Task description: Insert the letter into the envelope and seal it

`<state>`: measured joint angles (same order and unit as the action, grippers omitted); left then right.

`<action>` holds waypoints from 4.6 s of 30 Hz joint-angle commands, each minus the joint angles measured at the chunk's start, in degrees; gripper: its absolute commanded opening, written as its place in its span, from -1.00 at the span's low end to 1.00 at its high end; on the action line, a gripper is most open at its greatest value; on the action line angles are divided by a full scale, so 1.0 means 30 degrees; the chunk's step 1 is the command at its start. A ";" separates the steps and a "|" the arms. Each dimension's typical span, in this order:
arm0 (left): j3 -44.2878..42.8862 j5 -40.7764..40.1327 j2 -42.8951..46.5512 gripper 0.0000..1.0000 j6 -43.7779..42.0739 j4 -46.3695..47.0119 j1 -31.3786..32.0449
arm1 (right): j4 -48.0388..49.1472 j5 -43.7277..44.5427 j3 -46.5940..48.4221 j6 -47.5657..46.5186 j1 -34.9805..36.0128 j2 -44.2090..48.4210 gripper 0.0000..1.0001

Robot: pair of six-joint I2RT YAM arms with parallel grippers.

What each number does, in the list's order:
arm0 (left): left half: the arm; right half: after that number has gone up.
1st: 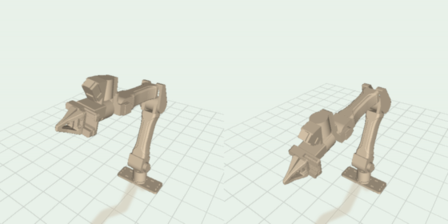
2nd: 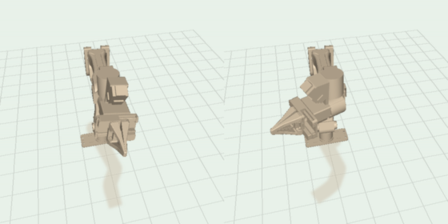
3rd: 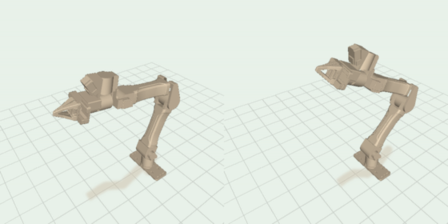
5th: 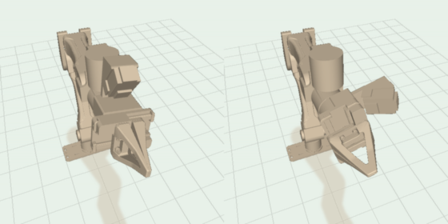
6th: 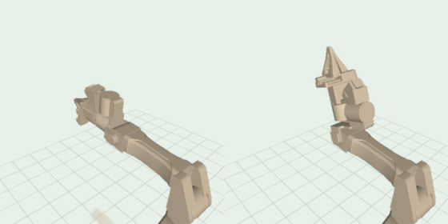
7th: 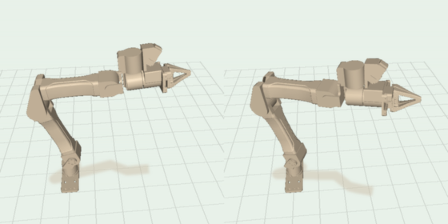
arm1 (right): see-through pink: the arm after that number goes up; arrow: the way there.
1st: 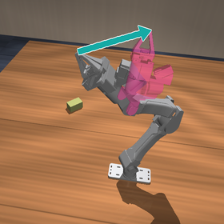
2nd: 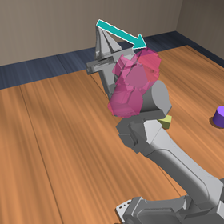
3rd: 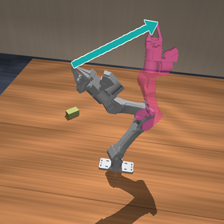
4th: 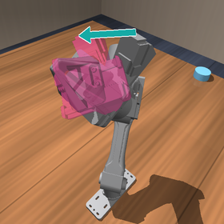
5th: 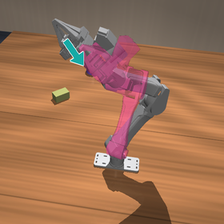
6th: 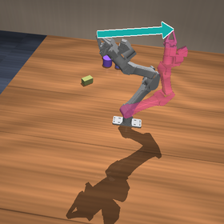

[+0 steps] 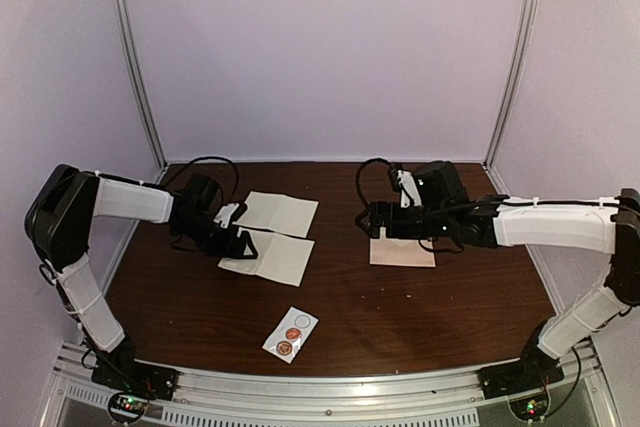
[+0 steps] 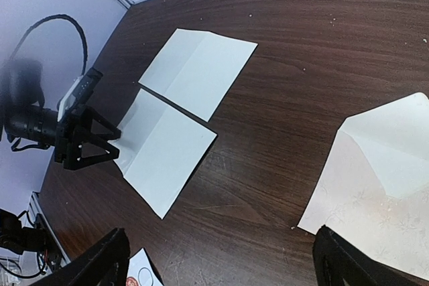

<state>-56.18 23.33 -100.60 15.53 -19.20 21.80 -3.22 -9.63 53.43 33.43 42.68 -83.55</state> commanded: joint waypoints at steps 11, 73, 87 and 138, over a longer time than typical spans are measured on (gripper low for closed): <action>0.1038 0.1639 -0.1301 0.61 -0.0099 0.0813 0.3021 | 0.0047 0.0503 0.0662 0.0373 0.0145 -0.0677 0.91; 0.0681 0.2622 -0.1694 0.20 0.0397 0.2026 0.1197 | 0.2970 -0.1619 0.4416 0.3786 0.0951 -1.0674 0.03; 0.0566 0.2979 -0.1977 0.18 0.0274 0.2036 0.1619 | 0.5712 -0.4350 0.4133 0.4869 0.0980 -1.0995 -0.17; 0.7537 -0.1654 0.7424 0.30 0.9052 0.8172 0.5444 | 0.2694 -0.5041 0.2637 -0.0151 0.1309 -0.9416 -0.24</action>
<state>-36.82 21.61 -81.23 35.00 -2.11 36.21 3.20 -22.22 63.99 32.51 45.87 -111.57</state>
